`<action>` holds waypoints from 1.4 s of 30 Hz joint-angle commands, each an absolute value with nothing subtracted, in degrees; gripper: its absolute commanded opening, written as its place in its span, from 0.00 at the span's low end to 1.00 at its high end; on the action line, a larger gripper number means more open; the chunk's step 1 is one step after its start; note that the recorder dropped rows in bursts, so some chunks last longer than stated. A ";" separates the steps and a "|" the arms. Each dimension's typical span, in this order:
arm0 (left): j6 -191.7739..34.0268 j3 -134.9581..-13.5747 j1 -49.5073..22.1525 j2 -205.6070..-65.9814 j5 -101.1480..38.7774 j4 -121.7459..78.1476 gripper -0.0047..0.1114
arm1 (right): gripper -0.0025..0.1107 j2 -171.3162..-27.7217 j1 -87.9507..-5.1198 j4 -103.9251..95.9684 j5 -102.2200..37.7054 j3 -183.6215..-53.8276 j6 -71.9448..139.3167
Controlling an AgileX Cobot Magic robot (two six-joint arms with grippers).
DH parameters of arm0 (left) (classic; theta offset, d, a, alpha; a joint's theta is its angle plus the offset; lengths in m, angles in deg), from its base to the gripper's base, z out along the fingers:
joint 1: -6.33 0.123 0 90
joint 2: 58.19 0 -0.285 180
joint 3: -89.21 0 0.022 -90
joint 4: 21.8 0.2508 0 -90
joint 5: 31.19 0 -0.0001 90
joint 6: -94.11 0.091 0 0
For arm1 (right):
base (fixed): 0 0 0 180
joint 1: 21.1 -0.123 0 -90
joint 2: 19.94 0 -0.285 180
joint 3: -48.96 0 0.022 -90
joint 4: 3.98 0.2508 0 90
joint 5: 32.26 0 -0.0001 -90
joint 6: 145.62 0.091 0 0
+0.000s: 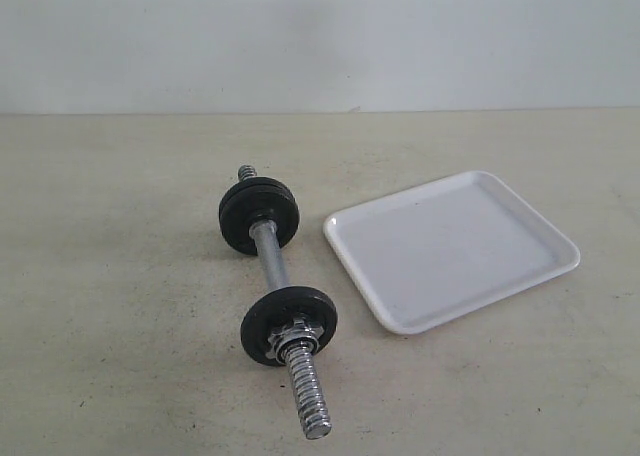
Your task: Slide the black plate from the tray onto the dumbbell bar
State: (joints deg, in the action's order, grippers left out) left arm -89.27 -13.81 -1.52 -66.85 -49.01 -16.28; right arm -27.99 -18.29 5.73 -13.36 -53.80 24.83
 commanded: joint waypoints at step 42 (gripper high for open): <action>-88.36 -13.57 6.33 -65.98 -50.08 -22.38 0.08 | 0.02 -27.72 -18.22 5.73 -13.89 -53.83 25.24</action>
